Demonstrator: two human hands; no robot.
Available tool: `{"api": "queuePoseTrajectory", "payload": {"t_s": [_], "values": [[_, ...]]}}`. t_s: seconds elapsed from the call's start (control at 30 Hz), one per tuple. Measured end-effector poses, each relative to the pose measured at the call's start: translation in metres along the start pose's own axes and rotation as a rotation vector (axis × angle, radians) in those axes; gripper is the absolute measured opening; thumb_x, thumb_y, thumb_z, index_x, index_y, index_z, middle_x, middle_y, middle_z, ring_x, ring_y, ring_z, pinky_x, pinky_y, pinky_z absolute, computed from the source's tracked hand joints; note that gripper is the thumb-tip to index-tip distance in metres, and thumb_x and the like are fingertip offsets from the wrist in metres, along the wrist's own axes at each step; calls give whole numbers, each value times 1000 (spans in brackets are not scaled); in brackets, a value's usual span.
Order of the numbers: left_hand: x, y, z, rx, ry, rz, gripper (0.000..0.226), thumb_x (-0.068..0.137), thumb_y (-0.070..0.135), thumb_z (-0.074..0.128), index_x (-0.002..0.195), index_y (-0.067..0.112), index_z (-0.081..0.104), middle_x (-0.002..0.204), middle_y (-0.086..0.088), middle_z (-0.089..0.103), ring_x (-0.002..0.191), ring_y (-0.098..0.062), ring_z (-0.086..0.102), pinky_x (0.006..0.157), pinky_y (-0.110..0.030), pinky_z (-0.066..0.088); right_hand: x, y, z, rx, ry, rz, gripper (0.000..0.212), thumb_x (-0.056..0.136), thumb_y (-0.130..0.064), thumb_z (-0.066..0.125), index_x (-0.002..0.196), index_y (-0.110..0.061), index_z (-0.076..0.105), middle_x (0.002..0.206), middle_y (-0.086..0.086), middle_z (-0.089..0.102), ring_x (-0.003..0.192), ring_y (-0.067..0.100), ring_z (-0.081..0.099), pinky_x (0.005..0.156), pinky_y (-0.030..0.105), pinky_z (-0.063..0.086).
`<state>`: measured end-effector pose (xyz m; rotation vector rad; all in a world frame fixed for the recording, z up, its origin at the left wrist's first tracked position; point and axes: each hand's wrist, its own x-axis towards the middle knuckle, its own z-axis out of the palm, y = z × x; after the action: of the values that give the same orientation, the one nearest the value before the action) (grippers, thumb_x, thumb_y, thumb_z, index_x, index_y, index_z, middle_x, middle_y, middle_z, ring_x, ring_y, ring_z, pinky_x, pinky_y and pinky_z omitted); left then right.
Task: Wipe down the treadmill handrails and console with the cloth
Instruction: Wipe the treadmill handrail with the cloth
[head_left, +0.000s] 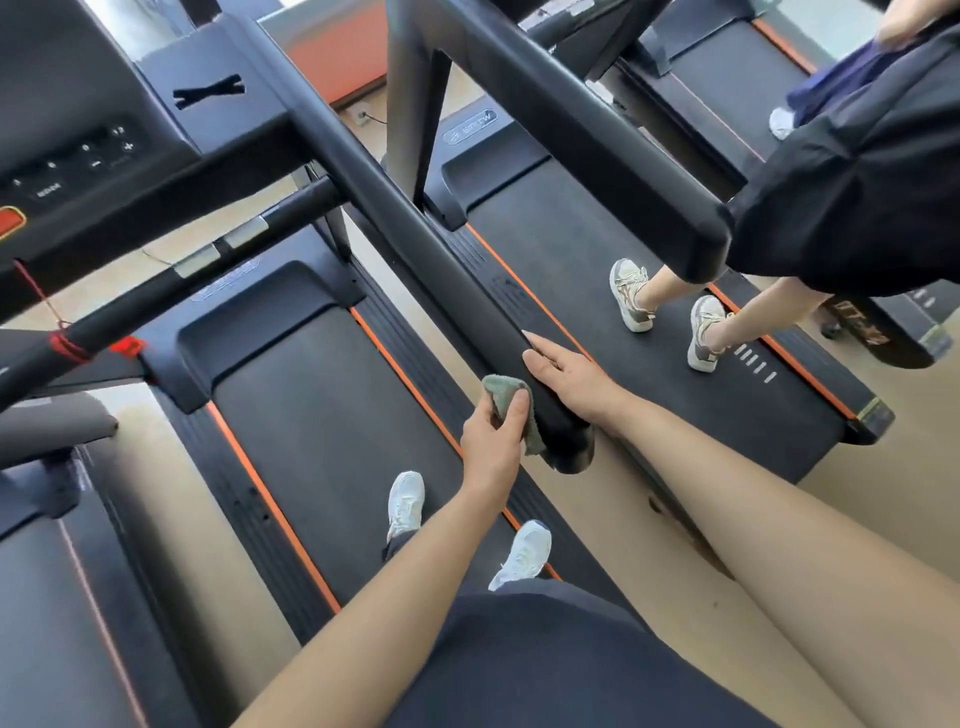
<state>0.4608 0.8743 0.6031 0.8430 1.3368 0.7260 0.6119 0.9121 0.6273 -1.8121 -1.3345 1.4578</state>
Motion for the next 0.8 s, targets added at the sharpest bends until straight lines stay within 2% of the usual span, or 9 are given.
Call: {"api": "queuePoseTrajectory", "payload": {"t_s": [0.1, 0.3, 0.43, 0.5, 0.57, 0.63, 0.7, 0.8], "values": [[-17, -11, 10, 39, -2, 4, 32, 87, 56, 64, 106, 31, 70, 102, 6, 76, 102, -19, 71, 95, -50, 56, -21, 21, -2, 32, -13, 5, 54, 103, -47, 48, 154, -32, 38, 157, -15, 38, 141, -4, 33, 118, 21, 22], [-43, -35, 24, 94, -43, -75, 30, 88, 50, 66, 97, 22, 70, 92, -1, 76, 91, -23, 72, 89, -49, 59, -43, 40, -1, 83, 15, -13, 52, 103, -45, 49, 153, -34, 38, 155, -18, 38, 139, -8, 30, 113, 14, 22], [-54, -43, 20, 26, -123, -195, 25, 105, 22, 55, 110, 1, 67, 94, -12, 78, 89, -24, 75, 83, -37, 61, -51, 48, -2, 85, 27, -9, 53, 101, -48, 54, 151, -37, 41, 155, -15, 41, 140, -3, 36, 120, 26, 27], [-57, -46, 7, -48, -160, -287, 24, 107, 15, 50, 117, -3, 63, 101, -15, 77, 90, -24, 76, 79, -33, 61, -53, 48, -4, 48, 28, 11, 54, 99, -49, 56, 149, -38, 43, 154, -11, 45, 139, 1, 41, 120, 31, 30], [-54, -54, -9, -117, -123, -353, 21, 108, 14, 47, 118, 1, 61, 102, -14, 77, 91, -23, 75, 78, -34, 60, -52, 43, -8, -25, 48, 28, 52, 98, -44, 60, 147, -36, 47, 149, -5, 52, 134, 5, 48, 117, 31, 35], [-48, -59, -23, -185, -66, -415, 22, 108, 11, 45, 121, 0, 58, 96, -13, 77, 91, -23, 76, 84, -37, 58, -50, 33, -8, -113, 106, 53, 49, 95, -42, 63, 143, -34, 54, 139, -3, 60, 123, 9, 57, 111, 31, 40], [-39, -64, -31, -260, -18, -489, 25, 107, 10, 47, 126, -3, 55, 100, -20, 76, 93, -28, 76, 87, -40, 57, -45, 19, -3, -146, 190, 62, 51, 91, -42, 67, 140, -32, 57, 131, -5, 63, 117, 11, 59, 109, 34, 43], [-19, -71, -34, -332, 41, -626, 24, 105, 16, 52, 126, 5, 58, 106, -22, 75, 91, -29, 77, 76, -37, 57, -30, -4, 12, -221, 257, 11, 61, 87, -46, 69, 143, -28, 52, 137, -5, 59, 124, 15, 56, 109, 39, 43]]}}
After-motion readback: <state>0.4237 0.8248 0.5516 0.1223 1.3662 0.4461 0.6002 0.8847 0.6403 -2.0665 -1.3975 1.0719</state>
